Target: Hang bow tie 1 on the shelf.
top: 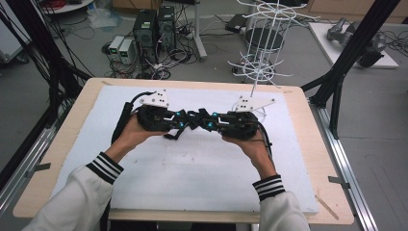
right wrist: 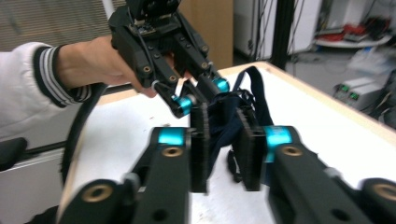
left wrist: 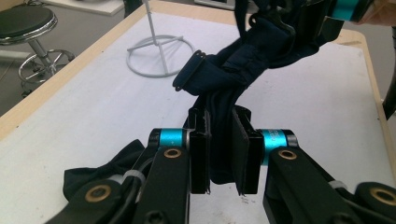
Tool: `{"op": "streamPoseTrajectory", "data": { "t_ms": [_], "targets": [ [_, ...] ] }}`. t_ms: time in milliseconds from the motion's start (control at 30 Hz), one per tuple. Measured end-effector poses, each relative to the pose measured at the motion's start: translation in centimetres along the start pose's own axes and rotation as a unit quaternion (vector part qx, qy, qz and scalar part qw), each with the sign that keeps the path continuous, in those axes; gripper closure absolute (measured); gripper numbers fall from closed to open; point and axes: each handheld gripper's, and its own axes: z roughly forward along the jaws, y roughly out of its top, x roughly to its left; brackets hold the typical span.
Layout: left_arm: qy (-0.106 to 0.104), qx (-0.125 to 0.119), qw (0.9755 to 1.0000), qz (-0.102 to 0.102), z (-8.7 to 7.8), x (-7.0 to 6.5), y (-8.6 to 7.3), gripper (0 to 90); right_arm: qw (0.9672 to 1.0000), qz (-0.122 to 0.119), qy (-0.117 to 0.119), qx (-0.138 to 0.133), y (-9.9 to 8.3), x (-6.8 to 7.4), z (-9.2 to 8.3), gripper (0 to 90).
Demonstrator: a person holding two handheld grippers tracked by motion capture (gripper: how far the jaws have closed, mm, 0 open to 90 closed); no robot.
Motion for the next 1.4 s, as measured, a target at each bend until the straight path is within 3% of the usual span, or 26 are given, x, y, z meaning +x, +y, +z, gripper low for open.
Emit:
{"op": "streamPoseTrajectory", "data": {
  "t_ms": [133, 267, 400, 667, 1000, 1200, 1400],
  "targets": [
    [0.000, -0.004, 1.0000, -0.001, 0.0, 0.0, 0.0, 78.5, 0.9999, 0.014, -0.005, 0.000, -0.1, -0.2, -0.1, 83.4],
    [-0.001, -0.009, 1.0000, -0.002, 0.0, 0.1, 0.0, 75.5, 1.0000, 0.007, -0.005, -0.004, 0.0, -0.1, -0.1, 83.5],
    [0.013, -0.012, 0.9998, 0.003, -0.1, 0.0, 0.0, 59.5, 0.9999, 0.003, -0.011, -0.006, 0.0, 0.0, -0.2, 83.5],
    [0.033, -0.025, 0.9990, -0.014, -0.2, 0.3, -0.2, 19.3, 0.9995, -0.006, -0.027, -0.013, 0.1, 0.0, -0.9, 83.6],
    [0.051, -0.049, 0.9972, -0.025, -1.1, 0.5, -1.0, 16.7, 0.9972, -0.007, -0.058, -0.047, 0.3, -0.2, -2.6, 83.5],
    [0.071, -0.070, 0.9947, -0.028, -2.4, 0.3, -2.5, 16.7, 0.9953, -0.018, -0.077, -0.056, 0.4, -0.3, -3.5, 83.4],
    [0.095, -0.093, 0.9904, -0.039, -4.3, 0.4, -4.0, 16.7, 0.9918, -0.026, -0.101, -0.075, 0.5, -0.5, -4.8, 83.4]
  ]
}}
